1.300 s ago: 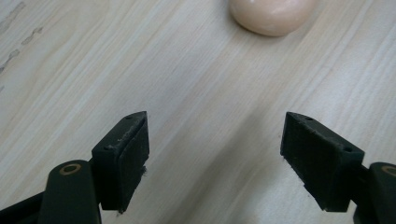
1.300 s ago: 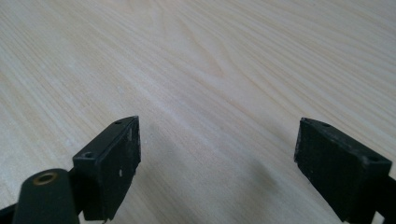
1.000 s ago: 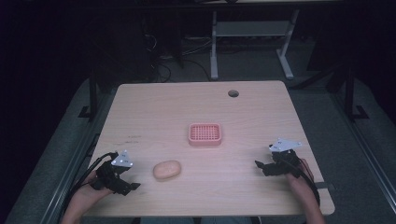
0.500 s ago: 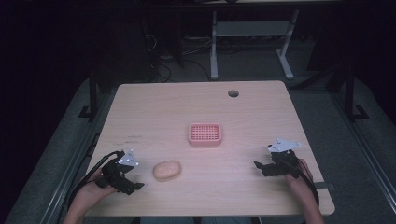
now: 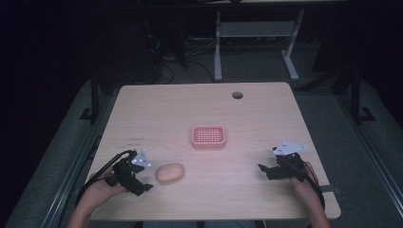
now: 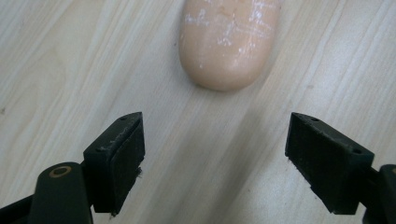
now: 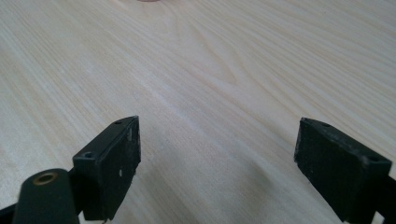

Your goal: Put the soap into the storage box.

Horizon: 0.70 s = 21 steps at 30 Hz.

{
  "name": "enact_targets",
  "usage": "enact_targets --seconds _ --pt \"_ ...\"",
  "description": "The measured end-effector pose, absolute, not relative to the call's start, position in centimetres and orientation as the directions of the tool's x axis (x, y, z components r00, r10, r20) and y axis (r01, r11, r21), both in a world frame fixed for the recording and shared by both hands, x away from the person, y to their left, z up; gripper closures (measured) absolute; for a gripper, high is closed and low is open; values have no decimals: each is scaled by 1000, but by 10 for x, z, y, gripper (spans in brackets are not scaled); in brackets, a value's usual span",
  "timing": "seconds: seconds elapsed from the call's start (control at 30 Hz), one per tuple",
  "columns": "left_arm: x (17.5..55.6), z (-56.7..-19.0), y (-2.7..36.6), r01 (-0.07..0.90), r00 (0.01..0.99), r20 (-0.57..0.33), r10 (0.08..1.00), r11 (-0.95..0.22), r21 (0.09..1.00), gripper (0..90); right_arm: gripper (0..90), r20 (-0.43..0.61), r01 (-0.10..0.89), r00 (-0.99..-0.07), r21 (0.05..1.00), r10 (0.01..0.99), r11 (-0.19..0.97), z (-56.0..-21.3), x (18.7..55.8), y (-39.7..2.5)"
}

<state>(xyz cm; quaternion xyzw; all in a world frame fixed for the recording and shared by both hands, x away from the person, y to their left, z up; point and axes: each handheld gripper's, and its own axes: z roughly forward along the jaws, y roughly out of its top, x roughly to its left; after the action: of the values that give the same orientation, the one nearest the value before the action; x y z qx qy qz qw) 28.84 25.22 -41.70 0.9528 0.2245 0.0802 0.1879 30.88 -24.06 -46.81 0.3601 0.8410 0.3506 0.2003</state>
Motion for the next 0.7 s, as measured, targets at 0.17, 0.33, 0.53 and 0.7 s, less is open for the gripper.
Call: enact_targets --seconds 0.17,0.33,0.53,0.7 --pt "291 -414 245 385 893 71 445 -835 394 199 139 -94 454 -668 734 738 504 -468 309 -241" --pt "295 -413 238 370 902 71 427 -846 383 199 139 -96 450 -670 736 736 506 -467 309 -242" --pt "298 -414 231 366 905 68 421 -849 380 199 139 -93 450 -669 739 737 501 -467 309 -242" --pt "300 -413 226 359 908 70 413 -854 376 199 139 -98 447 -670 738 736 505 -467 309 -242"
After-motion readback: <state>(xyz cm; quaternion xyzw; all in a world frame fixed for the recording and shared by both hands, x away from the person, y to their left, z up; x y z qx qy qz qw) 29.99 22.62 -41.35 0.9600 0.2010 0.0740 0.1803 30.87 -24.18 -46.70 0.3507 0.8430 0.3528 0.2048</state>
